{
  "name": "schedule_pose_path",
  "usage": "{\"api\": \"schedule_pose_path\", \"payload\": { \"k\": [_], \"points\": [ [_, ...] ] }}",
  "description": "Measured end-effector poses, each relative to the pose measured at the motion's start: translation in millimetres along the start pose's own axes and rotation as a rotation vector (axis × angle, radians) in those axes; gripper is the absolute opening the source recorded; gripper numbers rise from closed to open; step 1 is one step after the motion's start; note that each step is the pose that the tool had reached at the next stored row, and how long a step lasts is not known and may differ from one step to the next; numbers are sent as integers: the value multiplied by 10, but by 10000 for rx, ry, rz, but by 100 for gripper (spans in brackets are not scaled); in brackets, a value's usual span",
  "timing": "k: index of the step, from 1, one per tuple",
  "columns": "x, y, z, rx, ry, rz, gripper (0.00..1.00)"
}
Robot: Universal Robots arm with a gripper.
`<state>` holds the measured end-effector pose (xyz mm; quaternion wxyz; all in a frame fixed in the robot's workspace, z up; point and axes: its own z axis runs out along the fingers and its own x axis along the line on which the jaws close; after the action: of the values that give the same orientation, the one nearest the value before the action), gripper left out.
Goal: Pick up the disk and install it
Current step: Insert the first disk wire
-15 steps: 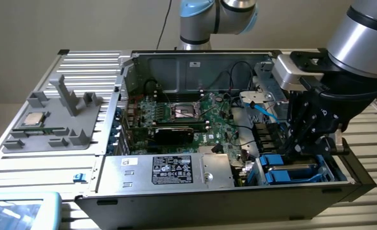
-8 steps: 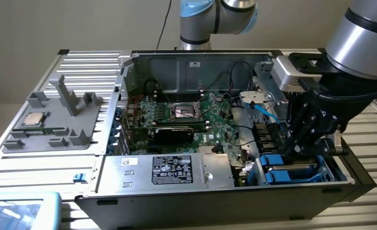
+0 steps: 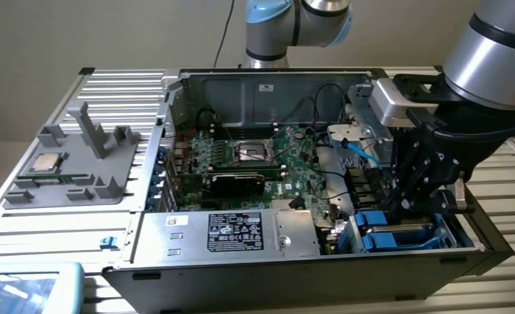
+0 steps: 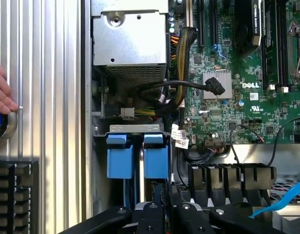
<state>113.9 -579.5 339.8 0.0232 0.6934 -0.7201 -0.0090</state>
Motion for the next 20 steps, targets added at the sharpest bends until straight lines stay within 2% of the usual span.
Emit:
{"api": "schedule_pose_path", "payload": {
  "k": [20],
  "points": [
    [2, 2, 10, 36, -3, 7, 16]
  ]
}}
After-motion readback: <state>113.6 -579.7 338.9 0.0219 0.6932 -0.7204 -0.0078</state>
